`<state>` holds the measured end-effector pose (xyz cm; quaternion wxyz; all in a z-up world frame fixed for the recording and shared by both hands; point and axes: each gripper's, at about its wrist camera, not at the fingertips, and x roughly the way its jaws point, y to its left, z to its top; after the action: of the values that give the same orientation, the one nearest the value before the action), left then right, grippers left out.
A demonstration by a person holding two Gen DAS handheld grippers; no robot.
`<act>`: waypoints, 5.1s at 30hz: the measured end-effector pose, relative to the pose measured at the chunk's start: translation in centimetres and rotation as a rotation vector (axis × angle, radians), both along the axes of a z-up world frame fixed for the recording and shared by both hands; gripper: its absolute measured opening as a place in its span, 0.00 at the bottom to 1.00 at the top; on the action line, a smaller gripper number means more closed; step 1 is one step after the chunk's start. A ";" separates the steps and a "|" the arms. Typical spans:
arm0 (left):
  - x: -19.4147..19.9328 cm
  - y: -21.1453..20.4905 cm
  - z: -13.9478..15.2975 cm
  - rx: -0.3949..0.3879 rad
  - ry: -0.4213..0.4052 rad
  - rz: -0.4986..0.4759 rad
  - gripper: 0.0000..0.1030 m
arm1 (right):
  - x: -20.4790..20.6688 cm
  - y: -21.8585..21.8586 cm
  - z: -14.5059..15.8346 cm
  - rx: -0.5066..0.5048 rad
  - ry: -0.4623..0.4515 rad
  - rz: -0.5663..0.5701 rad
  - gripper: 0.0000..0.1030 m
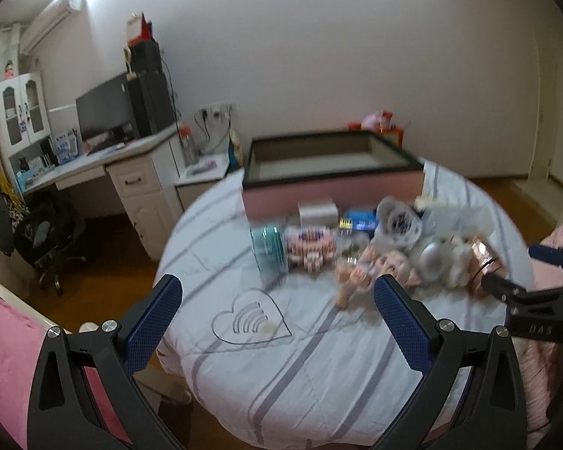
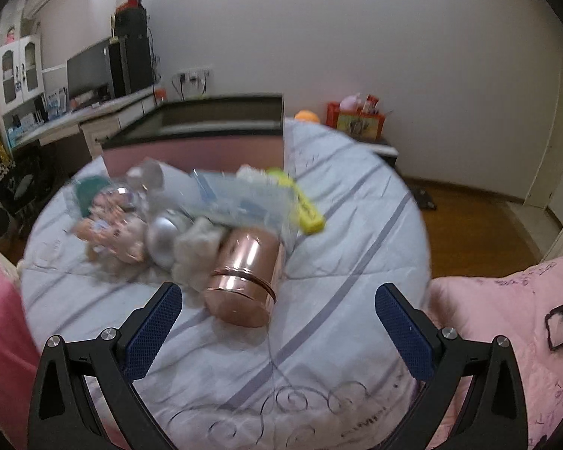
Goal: Organize rigid objects
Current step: 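Grasp the teal tape roll with the left gripper while the right grasps the copper cup, then carry both items into the pink box and open both grippers, then withdraw both tools from the box back over the bed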
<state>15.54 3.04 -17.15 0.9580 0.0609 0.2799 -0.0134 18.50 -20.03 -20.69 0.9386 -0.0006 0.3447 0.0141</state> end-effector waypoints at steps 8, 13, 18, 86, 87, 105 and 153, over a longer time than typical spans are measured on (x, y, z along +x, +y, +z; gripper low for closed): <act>2.9 0.2 -2.9 -0.027 0.104 -0.005 1.00 | 1.9 -1.2 -1.6 0.070 0.043 0.067 0.53; 5.3 1.8 -3.3 -0.038 0.121 0.067 1.00 | 3.1 -1.9 -2.3 0.052 0.063 0.048 0.47; 8.8 2.8 -3.6 -0.037 0.139 0.107 1.00 | 4.1 -1.9 -2.5 0.044 0.063 0.053 0.47; 28.7 -2.2 2.2 -0.042 0.227 -0.142 0.36 | 26.4 7.0 7.5 -0.079 0.029 0.273 0.46; 29.4 -2.3 1.5 -0.026 0.252 -0.139 0.36 | 27.2 7.4 7.0 -0.076 0.053 0.285 0.46; 29.5 -1.1 0.8 0.048 0.203 0.020 0.81 | 30.5 9.4 1.9 -0.067 0.298 0.335 0.47; -3.6 -3.5 8.1 0.004 -0.295 0.045 1.00 | -5.0 -0.9 11.2 0.022 -0.387 0.041 1.00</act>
<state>11.91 -0.45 -9.09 0.9886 0.0581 0.1375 0.0175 13.49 -20.92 -9.52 0.9868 0.0001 0.1575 0.0365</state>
